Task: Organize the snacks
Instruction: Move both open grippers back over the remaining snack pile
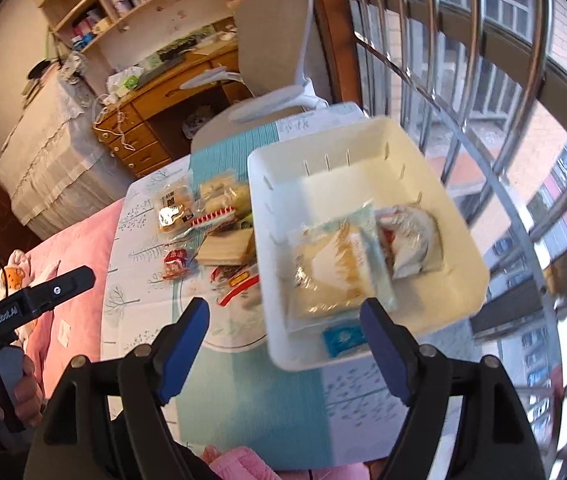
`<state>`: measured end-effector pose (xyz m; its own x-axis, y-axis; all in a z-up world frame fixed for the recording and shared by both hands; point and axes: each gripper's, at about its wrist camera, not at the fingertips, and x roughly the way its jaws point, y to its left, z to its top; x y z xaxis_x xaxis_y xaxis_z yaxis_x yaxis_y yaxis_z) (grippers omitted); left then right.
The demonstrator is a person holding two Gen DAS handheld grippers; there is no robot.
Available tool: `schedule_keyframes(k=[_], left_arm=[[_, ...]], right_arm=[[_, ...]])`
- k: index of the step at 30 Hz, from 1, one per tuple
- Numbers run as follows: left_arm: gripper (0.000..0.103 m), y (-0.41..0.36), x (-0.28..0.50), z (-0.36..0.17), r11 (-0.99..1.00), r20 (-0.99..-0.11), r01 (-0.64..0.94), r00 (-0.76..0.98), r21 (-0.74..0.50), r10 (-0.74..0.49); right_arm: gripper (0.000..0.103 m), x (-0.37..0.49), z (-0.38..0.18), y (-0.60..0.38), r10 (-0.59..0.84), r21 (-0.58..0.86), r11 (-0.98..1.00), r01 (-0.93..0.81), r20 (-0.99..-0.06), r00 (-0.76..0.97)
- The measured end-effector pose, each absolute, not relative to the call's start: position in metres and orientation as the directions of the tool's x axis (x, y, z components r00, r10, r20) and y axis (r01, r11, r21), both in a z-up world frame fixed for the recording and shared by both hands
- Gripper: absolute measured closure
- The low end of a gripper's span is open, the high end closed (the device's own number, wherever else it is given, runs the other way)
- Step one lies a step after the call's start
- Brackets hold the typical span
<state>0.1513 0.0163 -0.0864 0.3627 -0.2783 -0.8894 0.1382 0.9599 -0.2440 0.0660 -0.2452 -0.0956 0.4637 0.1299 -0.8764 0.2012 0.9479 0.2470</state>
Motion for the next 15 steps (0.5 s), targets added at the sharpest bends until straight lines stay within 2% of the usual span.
schedule_keyframes(k=[15], left_arm=[[0.01,0.072,0.174,-0.124,0.939,-0.938,0.309,0.259,-0.147,-0.232]], right_arm=[[0.025,0.042,-0.141,-0.206,0.195,0.416,0.758,0.503,-0.88,0.434]])
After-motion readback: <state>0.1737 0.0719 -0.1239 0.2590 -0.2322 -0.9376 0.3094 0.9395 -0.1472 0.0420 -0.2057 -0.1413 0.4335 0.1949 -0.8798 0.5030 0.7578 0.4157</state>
